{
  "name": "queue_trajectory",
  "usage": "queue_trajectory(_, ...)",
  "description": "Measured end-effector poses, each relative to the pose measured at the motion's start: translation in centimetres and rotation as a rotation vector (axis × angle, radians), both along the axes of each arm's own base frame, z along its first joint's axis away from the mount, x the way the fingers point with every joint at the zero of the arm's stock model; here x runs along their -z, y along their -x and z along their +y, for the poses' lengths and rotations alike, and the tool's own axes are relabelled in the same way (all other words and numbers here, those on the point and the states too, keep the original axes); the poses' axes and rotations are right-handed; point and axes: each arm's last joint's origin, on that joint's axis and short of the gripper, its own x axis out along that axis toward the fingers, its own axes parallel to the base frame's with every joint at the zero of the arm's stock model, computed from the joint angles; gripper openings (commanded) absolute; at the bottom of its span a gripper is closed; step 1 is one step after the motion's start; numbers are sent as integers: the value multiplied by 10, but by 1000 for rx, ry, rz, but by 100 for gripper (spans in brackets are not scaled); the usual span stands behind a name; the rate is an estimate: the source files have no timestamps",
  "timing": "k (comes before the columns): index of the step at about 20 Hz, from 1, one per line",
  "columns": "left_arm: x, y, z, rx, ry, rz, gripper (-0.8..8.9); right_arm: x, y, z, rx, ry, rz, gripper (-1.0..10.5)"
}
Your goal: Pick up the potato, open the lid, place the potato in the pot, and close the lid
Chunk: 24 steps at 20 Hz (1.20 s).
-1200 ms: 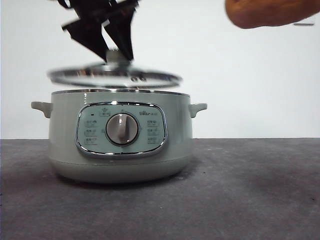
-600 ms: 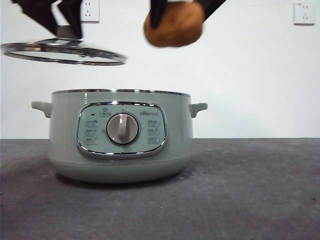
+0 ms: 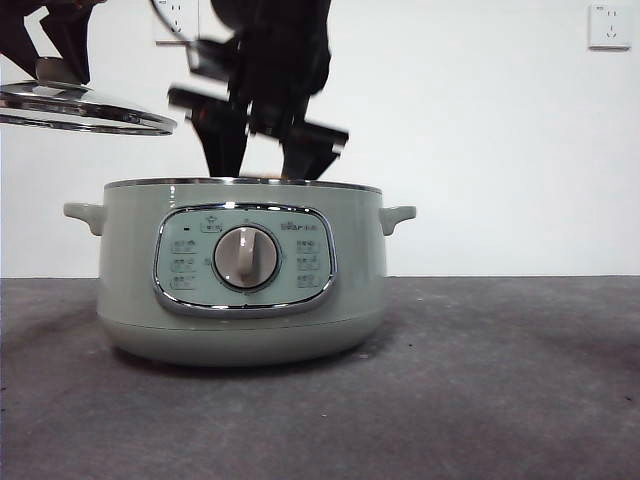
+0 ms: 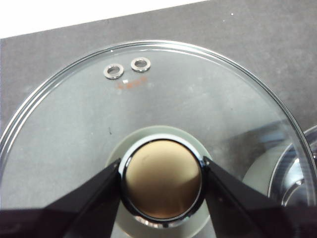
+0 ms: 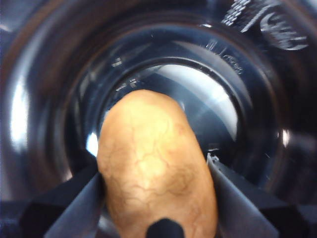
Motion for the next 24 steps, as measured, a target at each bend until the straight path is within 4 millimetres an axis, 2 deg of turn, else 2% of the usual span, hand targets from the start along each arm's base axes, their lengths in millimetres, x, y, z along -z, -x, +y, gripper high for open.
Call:
queue_trajectory(4,0,0,0,3,3,-5,-9,16,-6,5,-10,17,12,15)
queue_trajectory(5,0,0,0,8,7,-5,-9,19,-6,6,-15,13,26,168)
queue_trajectory(7,0,0,-1,28,25,-4,-9,22,-6,8,-35,-14,60,692)
queue_trajectory(8,0,0,-1,35,32,-4,-9,22,-5,8,-42,-24,70,761)
queue_trajectory(14,5,5,-1,39,36,75,-9,22,-4,7,-31,-22,82,756)
queue_trajectory(15,6,6,-1,40,36,83,-9,17,-3,6,-29,-25,80,756)
queue_trajectory(17,7,7,-2,67,66,107,-9,-18,9,-4,-32,-65,37,755)
queue_trajectory(18,7,8,-5,100,98,115,-9,-49,22,-16,-34,-93,-1,755)
queue_trajectory(20,8,9,-17,138,107,126,-9,-97,48,-41,-15,-98,-71,755)
queue_trajectory(24,9,17,-57,259,98,148,-9,-143,81,-76,1,-132,-158,755)
